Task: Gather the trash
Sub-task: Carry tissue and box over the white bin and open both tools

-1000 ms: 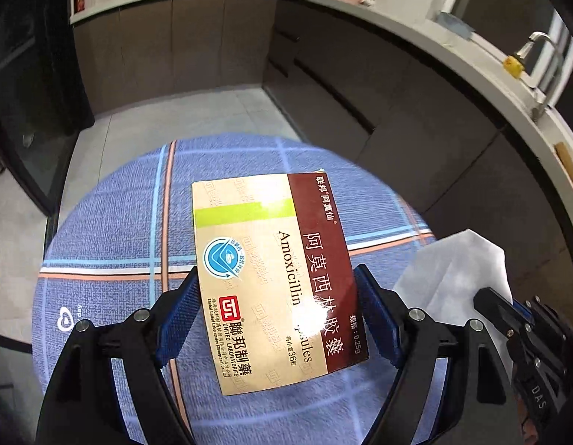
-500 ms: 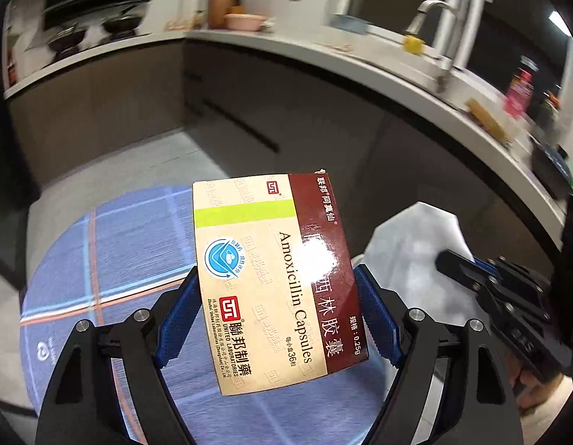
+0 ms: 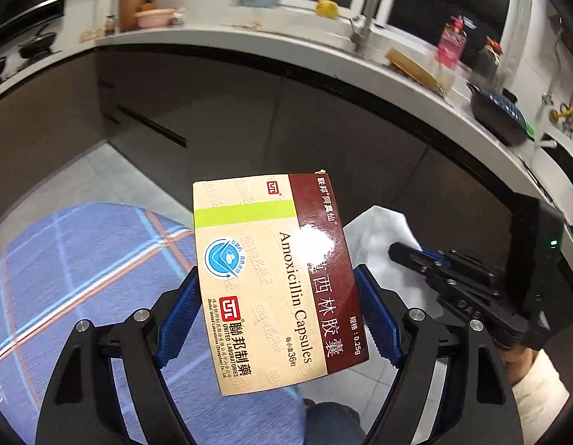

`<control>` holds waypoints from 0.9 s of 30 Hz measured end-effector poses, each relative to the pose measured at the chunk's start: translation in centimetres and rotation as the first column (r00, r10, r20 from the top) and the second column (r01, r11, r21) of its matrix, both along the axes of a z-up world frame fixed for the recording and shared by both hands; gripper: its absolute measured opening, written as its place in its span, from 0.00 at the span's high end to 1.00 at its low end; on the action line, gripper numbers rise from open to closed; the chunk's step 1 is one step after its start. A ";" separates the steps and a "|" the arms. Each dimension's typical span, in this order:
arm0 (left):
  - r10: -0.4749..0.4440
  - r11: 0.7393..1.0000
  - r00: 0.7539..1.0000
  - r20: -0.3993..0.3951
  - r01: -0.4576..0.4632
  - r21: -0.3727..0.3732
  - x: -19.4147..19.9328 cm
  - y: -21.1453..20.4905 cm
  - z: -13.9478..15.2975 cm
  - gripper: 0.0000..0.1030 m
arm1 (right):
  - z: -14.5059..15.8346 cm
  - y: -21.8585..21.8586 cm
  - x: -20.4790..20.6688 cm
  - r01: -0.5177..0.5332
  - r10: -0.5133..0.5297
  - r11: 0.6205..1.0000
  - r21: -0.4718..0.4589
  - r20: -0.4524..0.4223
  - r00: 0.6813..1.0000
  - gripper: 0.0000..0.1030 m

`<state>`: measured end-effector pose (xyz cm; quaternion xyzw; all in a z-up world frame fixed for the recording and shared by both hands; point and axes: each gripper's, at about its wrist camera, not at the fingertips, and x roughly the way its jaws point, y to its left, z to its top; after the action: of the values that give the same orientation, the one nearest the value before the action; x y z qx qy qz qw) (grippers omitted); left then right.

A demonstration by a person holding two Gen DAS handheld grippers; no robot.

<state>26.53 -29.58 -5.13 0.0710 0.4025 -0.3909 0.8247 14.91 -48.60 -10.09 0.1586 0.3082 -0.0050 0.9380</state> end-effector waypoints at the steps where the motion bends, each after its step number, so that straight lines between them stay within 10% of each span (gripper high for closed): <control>1: -0.008 1.000 1.000 -0.009 0.008 0.006 0.1 -0.8 -0.4 0.26 | -0.6 -0.7 -0.2 0.009 -0.009 1.000 0.007 -0.007 1.000 0.94; 16: -0.056 0.994 0.994 -0.091 0.065 0.090 2.7 -7.7 -6.2 0.26 | -10.9 -4.7 4.4 0.056 -0.040 0.991 0.122 -0.130 0.991 0.91; 21: -0.050 0.992 0.993 -0.103 0.061 0.107 3.7 -9.0 -7.3 0.26 | -12.6 -4.9 6.3 0.058 -0.040 0.989 0.132 -0.140 0.989 0.58; 27: -0.047 0.991 0.991 -0.121 0.062 0.117 4.5 -9.9 -8.5 0.25 | -13.4 -5.8 6.2 0.068 -0.050 0.990 0.123 -0.138 0.989 0.58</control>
<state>30.99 -39.43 -13.66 0.1084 0.4714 -0.3918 0.7826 21.09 -54.41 -23.49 0.2267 0.3656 -0.0237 0.9024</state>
